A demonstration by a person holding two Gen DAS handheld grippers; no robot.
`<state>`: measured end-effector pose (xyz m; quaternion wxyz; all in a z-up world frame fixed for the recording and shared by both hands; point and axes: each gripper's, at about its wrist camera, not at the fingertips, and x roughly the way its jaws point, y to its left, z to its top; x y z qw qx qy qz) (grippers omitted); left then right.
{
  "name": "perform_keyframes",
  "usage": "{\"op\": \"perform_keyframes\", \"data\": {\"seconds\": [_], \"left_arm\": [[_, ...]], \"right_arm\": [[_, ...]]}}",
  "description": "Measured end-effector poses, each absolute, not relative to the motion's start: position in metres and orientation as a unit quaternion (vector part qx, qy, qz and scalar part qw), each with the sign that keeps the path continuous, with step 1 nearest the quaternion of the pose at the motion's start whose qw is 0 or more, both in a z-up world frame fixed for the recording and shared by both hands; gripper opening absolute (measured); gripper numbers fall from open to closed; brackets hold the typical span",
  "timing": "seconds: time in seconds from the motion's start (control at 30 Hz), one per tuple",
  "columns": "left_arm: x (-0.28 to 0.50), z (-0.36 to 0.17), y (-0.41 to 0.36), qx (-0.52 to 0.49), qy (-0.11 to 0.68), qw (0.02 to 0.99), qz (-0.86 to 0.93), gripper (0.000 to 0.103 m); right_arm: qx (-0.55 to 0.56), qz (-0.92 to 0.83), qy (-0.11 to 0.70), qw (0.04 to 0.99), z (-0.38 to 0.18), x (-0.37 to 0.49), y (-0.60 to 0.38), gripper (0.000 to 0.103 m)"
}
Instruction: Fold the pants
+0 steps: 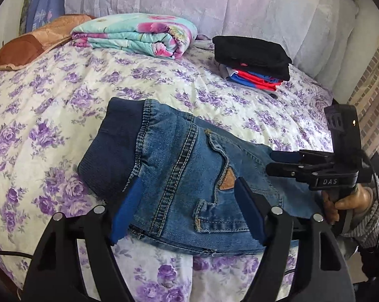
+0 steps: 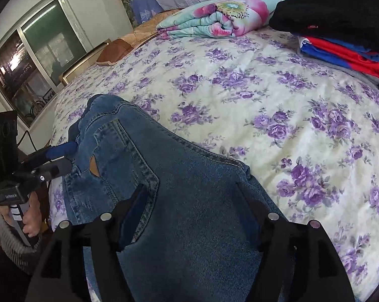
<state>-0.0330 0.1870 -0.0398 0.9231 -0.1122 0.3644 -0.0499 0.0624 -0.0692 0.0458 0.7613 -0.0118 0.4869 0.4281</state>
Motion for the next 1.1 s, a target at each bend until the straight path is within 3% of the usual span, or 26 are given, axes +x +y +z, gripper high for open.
{"op": "perform_keyframes", "data": {"seconds": [0.3,0.6,0.8,1.1], "left_arm": [[-0.041,-0.014,0.149,-0.137,0.336,0.921,-0.138,0.073],[-0.021,-0.031,0.062,-0.105,0.36,0.894,-0.247,0.074],[-0.016,-0.055,0.049,-0.121,0.381,0.885,-0.24,0.075],[-0.021,-0.062,0.052,-0.115,0.378,0.889,-0.232,0.079]], "right_arm": [[0.115,0.401,0.429,0.802,0.086,0.018,-0.166,0.076],[0.269,0.175,0.407,0.855,0.076,-0.073,-0.365,0.076],[0.378,0.071,0.412,0.826,0.058,-0.127,-0.453,0.076],[0.539,0.03,0.414,0.733,0.0,-0.125,-0.493,0.076]]}}
